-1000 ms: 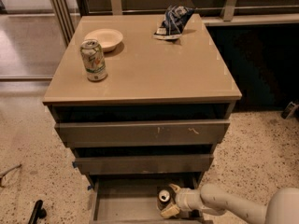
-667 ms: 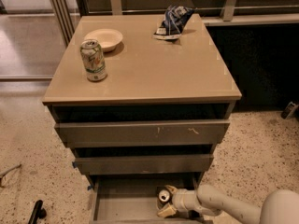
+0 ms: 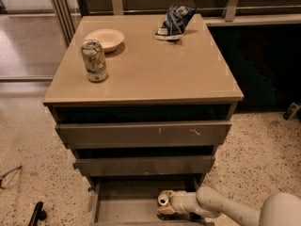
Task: Pick orange can from bottom drawer and place on counter
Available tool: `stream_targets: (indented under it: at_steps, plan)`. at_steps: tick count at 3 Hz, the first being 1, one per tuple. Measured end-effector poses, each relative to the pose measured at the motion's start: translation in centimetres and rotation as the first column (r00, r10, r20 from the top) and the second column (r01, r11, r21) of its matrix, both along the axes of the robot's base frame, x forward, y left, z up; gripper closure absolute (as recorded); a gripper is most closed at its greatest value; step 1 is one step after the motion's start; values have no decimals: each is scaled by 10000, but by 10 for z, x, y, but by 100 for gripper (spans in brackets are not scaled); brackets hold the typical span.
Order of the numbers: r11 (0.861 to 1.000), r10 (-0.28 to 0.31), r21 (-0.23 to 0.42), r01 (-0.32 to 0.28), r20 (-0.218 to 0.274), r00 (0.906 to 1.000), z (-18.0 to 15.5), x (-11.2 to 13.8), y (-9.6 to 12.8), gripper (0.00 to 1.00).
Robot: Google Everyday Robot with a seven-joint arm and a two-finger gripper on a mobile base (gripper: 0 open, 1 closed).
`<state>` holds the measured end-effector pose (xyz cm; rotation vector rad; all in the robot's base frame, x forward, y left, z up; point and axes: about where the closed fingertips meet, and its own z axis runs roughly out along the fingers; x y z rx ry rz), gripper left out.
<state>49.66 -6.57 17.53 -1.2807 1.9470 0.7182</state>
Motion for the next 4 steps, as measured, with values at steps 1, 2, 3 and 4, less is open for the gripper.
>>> stream_targets:
  at_steps: [1, 2, 3, 4]
  plan:
    - [10000, 0, 0, 0, 0, 10000, 0, 0, 0, 99]
    - [10000, 29, 31, -30, 13, 10000, 2, 0, 1, 100]
    - [9990, 284, 343, -290, 179, 9994, 33, 0, 7, 100]
    - [9953, 643, 700, -667, 360, 9973, 87, -2, 12, 100]
